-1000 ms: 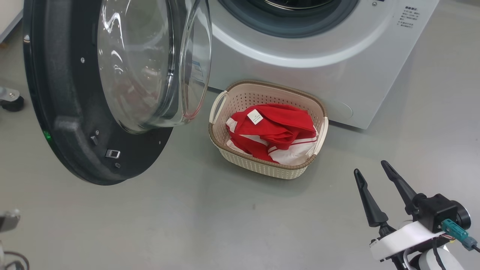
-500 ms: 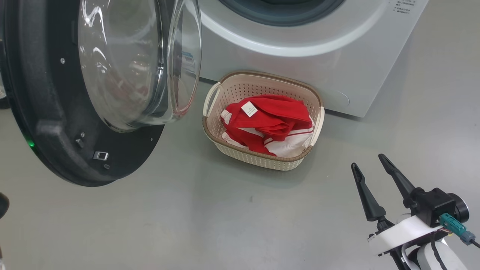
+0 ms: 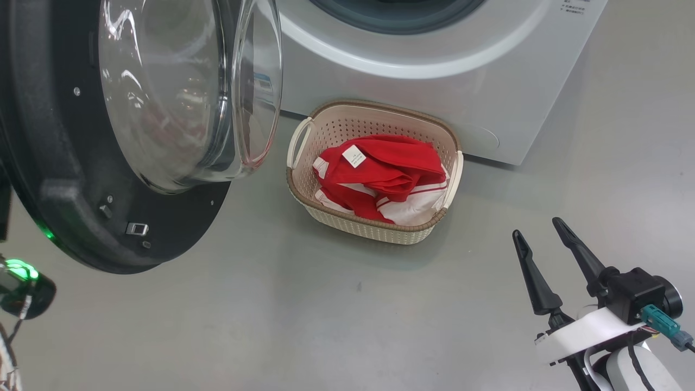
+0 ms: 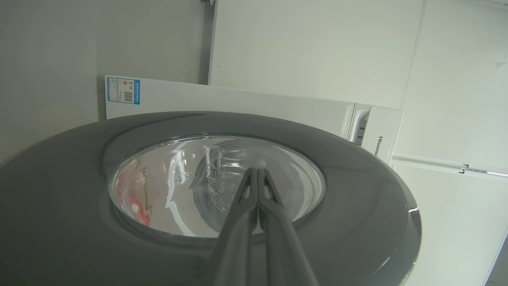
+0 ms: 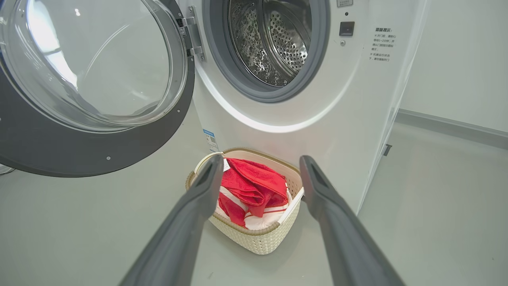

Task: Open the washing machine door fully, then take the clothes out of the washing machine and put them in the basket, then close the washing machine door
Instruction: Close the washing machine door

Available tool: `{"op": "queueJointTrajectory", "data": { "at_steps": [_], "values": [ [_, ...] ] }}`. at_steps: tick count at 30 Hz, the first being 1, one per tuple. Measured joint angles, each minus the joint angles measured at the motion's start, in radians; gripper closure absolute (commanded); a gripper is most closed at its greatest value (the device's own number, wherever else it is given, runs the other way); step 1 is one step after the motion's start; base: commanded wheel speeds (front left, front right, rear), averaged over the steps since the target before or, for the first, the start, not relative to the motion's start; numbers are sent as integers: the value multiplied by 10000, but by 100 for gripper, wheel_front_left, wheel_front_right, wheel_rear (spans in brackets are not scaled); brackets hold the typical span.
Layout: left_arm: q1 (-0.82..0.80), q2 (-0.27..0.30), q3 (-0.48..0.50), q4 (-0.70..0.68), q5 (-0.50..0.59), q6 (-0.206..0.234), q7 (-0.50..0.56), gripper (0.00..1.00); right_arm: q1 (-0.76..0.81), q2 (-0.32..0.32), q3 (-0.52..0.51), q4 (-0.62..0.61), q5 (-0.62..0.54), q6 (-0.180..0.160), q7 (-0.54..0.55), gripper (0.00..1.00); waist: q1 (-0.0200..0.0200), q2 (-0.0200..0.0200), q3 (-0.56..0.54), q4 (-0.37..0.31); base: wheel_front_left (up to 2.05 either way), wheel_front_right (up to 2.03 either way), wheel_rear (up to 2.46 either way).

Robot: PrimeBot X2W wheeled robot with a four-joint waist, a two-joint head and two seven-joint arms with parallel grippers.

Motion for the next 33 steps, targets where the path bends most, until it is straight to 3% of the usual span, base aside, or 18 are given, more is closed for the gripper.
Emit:
{"op": "queueJointTrajectory", "data": {
  "at_steps": [21, 33],
  "values": [
    [393, 395, -1687, -56, -692, -2, 2228, 100, -1, 59, -46, 27, 0, 2, 0, 0, 0, 0, -179, 3, 0, 0, 0],
    [607, 554, -2403, -635, -863, -2, 2638, 100, 2, 134, -142, 88, 0, 2, 0, 0, 0, 0, -293, -102, 0, 0, 0]
  ]
}}
